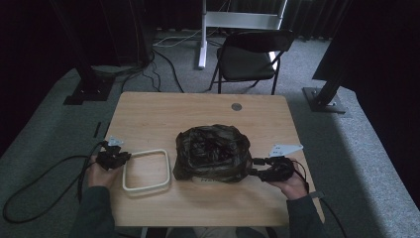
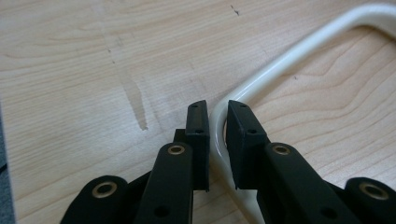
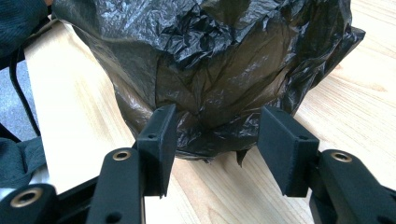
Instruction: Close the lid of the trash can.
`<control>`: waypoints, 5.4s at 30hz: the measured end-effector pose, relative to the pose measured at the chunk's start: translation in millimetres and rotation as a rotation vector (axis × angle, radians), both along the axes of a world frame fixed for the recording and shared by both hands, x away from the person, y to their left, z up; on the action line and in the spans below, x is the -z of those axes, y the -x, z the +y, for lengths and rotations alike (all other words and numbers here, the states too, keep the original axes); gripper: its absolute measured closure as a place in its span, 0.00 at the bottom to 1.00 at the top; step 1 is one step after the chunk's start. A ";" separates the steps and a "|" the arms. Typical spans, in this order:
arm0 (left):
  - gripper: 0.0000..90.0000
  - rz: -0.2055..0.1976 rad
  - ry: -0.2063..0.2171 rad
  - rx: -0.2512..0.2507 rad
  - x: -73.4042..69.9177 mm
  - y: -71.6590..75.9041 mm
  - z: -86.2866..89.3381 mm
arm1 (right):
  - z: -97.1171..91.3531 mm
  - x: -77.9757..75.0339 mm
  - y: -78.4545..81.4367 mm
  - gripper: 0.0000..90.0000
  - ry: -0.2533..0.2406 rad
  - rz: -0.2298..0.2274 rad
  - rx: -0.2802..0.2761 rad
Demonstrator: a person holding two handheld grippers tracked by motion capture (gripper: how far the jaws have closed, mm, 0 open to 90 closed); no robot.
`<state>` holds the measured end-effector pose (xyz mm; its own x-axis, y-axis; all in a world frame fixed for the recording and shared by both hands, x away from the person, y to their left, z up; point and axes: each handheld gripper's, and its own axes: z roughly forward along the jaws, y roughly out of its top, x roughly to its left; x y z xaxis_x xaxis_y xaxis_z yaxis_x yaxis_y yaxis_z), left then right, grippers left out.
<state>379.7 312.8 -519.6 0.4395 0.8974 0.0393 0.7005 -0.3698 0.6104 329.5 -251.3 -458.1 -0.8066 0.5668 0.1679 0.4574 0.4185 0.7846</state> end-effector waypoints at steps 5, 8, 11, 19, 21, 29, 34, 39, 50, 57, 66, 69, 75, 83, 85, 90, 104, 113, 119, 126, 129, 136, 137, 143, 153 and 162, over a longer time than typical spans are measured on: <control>0.88 -0.005 0.005 0.000 1.0 -0.3 -0.2 | 0.0 0.6 -0.4 0.52 0.001 0.001 0.000; 0.83 0.001 0.004 0.000 5.6 -1.4 -2.4 | 0.5 0.9 -0.6 0.52 0.002 0.001 0.000; 0.82 -0.021 0.033 -0.019 8.7 -0.2 -2.5 | 0.4 0.7 -0.3 0.52 0.003 0.000 -0.001; 0.85 -0.041 0.034 -0.022 10.2 2.9 -2.6 | -0.1 -0.5 0.3 0.52 0.000 -0.003 0.000; 0.86 -0.039 0.030 -0.020 9.0 2.8 -2.3 | -0.5 -0.6 0.3 0.52 -0.001 -0.003 0.000; 0.87 -0.051 0.080 -0.033 3.2 5.4 5.7 | -0.5 0.8 -0.6 0.52 0.001 0.001 0.002; 0.88 -0.081 0.113 -0.047 -5.6 9.1 10.6 | 0.2 0.8 -0.3 0.52 0.002 0.000 0.000; 0.88 -0.113 0.175 -0.062 -15.1 10.6 16.1 | 0.0 0.9 -0.4 0.52 0.001 0.000 0.000; 0.88 -0.178 0.251 -0.075 -36.8 11.4 17.2 | 0.6 1.1 -0.3 0.52 0.003 0.001 -0.001; 0.88 -0.202 0.281 -0.062 -49.8 8.3 9.4 | -0.1 1.1 -0.4 0.52 0.002 0.002 0.001; 0.88 -0.226 0.310 -0.040 -63.9 5.6 -1.8 | -0.1 1.0 -0.5 0.52 0.001 0.001 0.001; 0.88 -0.232 0.306 -0.026 -68.7 3.4 -9.4 | 0.5 1.3 -0.5 0.52 0.003 0.002 -0.001; 0.88 -0.239 0.318 0.000 -79.0 -2.0 -27.1 | -0.6 0.7 -0.3 0.52 0.000 0.001 0.002; 0.88 -0.237 0.317 0.028 -86.8 -11.0 -55.4 | -1.0 0.6 -0.5 0.52 -0.002 0.000 0.002; 0.88 -0.235 0.307 0.038 -88.8 -12.8 -62.9 | -1.0 0.7 -0.4 0.52 -0.001 0.001 0.002; 0.88 -0.228 0.306 0.045 -92.1 -16.7 -79.5 | -0.9 0.7 -0.4 0.52 0.000 0.000 0.002; 0.88 -0.207 0.277 0.089 -95.3 -22.0 -123.2 | -2.6 -0.8 0.0 0.52 -0.004 -0.004 0.004; 0.88 -0.206 0.241 0.095 -96.4 -19.0 -135.3 | -2.3 -0.5 -0.2 0.52 -0.002 -0.003 0.003; 0.88 -0.205 0.241 0.097 -98.0 -18.7 -142.7 | -1.7 -0.4 -0.1 0.52 -0.002 -0.003 0.002; 0.88 -0.203 0.254 0.108 -100.8 -18.8 -150.0 | -2.5 -0.7 -0.3 0.52 -0.003 -0.005 0.003; 0.88 -0.207 0.258 0.116 -103.9 -18.3 -153.1 | -2.5 -0.8 -0.2 0.52 -0.004 -0.005 0.003; 0.88 -0.212 0.277 0.125 -111.4 -18.1 -159.8 | -2.3 -0.9 -0.2 0.52 -0.004 -0.005 0.002; 0.88 -0.212 0.276 0.125 -112.0 -18.3 -160.9 | -2.4 -0.8 -0.2 0.52 -0.003 -0.005 0.002; 0.88 -0.208 0.279 0.130 -114.1 -20.3 -168.6 | -2.4 -0.7 -0.2 0.52 -0.003 -0.004 0.003; 0.88 -0.207 0.256 0.145 -116.7 -22.5 -184.5 | -2.8 -0.8 -0.4 0.52 -0.003 -0.005 0.002; 0.88 -0.197 0.236 0.142 -116.8 -24.7 -195.7 | -3.2 -0.3 -0.7 0.52 -0.004 -0.003 0.003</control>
<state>404.4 117.1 -402.8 0.5650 0.8224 -0.0658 0.5121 -0.2870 0.8096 330.2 -254.4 -457.8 -0.8053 0.5686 0.1678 0.4565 0.4140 0.7875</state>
